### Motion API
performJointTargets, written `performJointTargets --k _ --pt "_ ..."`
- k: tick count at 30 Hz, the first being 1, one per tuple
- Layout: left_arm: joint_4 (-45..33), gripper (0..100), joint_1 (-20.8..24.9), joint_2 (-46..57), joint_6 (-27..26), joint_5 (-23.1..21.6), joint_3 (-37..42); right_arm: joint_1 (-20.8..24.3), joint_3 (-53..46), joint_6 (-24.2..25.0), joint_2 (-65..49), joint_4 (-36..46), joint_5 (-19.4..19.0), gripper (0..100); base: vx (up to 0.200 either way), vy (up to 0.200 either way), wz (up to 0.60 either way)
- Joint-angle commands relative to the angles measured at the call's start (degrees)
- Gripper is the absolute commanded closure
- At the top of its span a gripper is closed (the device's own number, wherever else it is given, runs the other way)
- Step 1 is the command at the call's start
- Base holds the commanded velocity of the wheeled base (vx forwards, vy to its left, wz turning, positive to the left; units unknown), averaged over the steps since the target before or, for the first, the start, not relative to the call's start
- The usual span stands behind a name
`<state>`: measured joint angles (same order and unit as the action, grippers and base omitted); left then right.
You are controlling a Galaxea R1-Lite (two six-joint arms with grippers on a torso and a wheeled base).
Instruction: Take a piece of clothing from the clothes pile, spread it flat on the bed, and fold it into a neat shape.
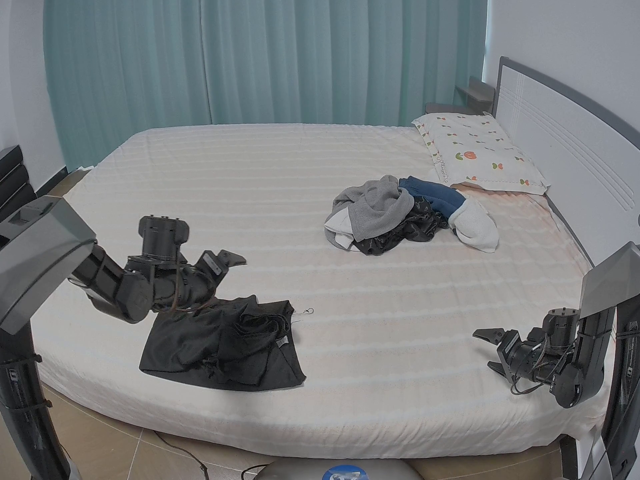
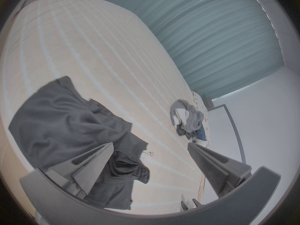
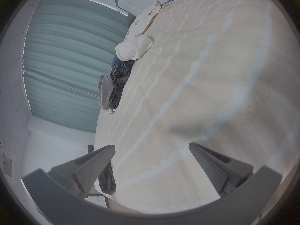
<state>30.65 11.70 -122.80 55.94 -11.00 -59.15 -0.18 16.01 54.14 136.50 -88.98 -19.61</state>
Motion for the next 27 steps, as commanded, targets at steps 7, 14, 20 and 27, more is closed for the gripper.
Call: performJointTargets --k 7,14,20,27 --pt "2.66 0 -12.67 3.70 0.66 -9.66 10.63 0.01 -0.01 0.00 0.00 -0.58 0.02 0 0.000 0.000 0.00" --pt "3.19 0 -17.77 2.56 2.94 -15.72 11.07 0.01 -0.27 -0.09 0.08 -0.58 0.02 0 0.000 0.086 0.00" --pt "3.28 0 -18.38 0.63 2.77 -16.25 11.16 0.01 -0.27 -0.17 0.08 -0.58 0.02 0 0.000 0.200 0.00" --pt "3.72 0 -19.17 -1.04 2.86 -16.43 10.46 0.01 -0.27 -0.17 0.08 -0.58 0.02 0 0.000 0.200 0.00"
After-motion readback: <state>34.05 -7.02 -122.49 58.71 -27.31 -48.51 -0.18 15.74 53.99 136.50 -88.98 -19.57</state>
